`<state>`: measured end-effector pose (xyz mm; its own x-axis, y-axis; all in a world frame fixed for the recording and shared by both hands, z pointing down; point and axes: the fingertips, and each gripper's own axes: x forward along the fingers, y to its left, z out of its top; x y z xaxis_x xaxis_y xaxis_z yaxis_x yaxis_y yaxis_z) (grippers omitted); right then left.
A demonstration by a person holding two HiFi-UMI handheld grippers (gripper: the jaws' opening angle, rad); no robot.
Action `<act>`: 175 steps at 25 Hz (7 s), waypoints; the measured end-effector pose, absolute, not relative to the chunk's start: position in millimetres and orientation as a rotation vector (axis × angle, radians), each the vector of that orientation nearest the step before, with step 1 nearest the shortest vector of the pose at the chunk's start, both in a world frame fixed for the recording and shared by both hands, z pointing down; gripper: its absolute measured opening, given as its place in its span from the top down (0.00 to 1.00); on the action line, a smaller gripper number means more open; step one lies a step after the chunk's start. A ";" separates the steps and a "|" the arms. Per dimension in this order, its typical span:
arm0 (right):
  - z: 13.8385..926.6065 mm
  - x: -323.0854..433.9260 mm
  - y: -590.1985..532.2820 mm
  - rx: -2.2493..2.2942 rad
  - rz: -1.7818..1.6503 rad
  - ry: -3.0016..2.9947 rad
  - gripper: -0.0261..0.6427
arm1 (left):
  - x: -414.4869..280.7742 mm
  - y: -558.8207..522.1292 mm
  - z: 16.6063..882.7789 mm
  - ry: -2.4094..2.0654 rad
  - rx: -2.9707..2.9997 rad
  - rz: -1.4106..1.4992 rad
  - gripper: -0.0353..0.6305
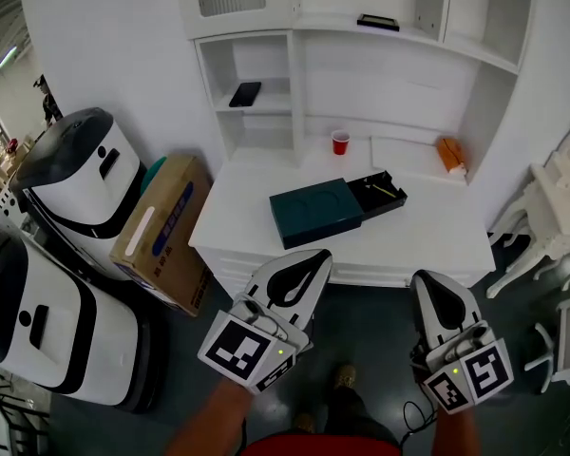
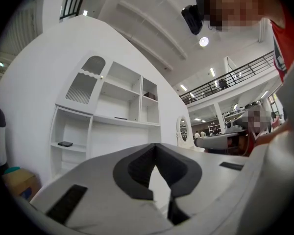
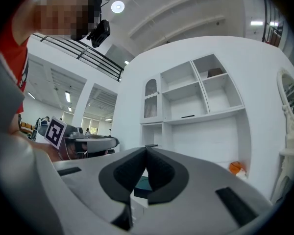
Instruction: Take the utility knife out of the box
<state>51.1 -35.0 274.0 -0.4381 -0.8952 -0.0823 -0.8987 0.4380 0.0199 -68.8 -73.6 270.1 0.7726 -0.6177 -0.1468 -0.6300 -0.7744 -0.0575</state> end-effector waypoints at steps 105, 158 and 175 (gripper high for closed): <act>528.0 154.6 -470.4 -1.603 -0.704 3.563 0.86 | 4.4 -394.9 342.5 1.183 -2.945 -0.022 0.93; 290.8 125.5 -334.4 -1.447 0.069 2.696 0.86 | 55.9 -342.2 305.9 0.943 -2.972 0.018 0.93; 289.5 122.4 -337.6 -1.441 0.069 2.686 0.86 | 54.1 -345.2 308.1 0.956 -2.971 0.015 0.93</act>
<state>122.4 -337.6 289.5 -0.5498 -0.8290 -0.1027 -0.8331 0.5531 -0.0040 54.1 -345.2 308.1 0.8122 -0.5832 -0.0155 -0.5834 -0.8120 -0.0165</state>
